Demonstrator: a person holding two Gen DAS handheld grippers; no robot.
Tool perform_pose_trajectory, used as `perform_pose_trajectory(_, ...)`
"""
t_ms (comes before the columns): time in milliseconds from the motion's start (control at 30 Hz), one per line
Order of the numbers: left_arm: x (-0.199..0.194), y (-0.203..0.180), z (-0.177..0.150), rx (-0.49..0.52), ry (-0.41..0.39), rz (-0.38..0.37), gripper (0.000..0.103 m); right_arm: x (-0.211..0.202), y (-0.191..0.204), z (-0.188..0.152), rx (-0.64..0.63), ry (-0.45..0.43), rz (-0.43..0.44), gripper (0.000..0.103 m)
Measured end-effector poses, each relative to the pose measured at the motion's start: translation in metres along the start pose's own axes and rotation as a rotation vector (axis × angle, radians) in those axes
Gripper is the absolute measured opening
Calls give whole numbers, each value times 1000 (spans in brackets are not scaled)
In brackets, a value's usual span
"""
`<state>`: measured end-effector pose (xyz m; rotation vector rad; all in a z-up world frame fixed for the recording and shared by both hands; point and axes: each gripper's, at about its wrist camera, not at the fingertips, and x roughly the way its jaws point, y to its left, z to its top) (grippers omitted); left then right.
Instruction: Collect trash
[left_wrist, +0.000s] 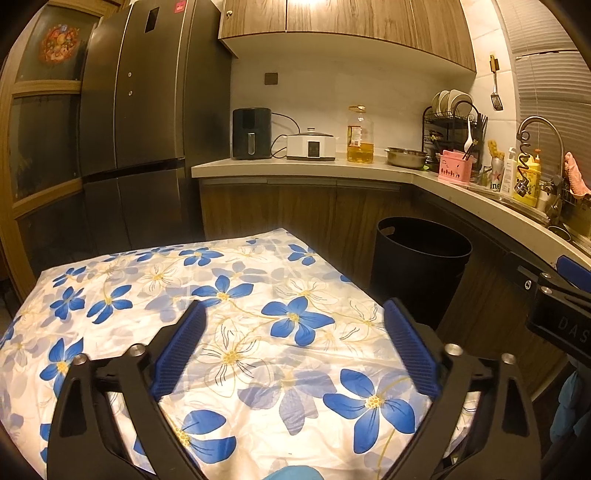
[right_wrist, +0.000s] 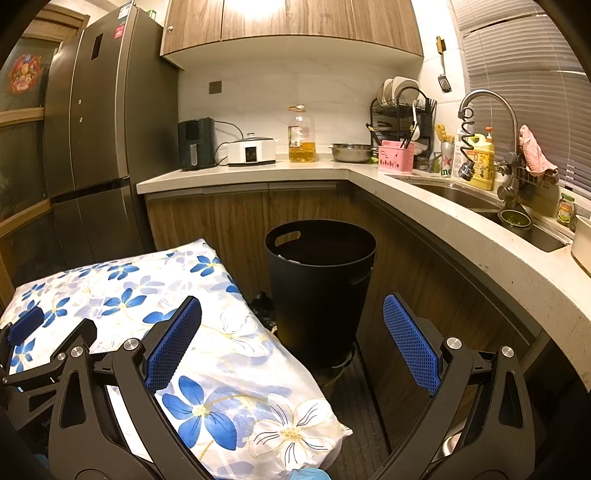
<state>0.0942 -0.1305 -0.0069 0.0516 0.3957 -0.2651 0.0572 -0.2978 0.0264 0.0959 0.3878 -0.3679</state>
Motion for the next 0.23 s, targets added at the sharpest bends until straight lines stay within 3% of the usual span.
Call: perform_pose_trajectory(233, -2, 4, 1, -18, -3, 13, 97, 0, 0, -1, 1, -1, 2, 97)
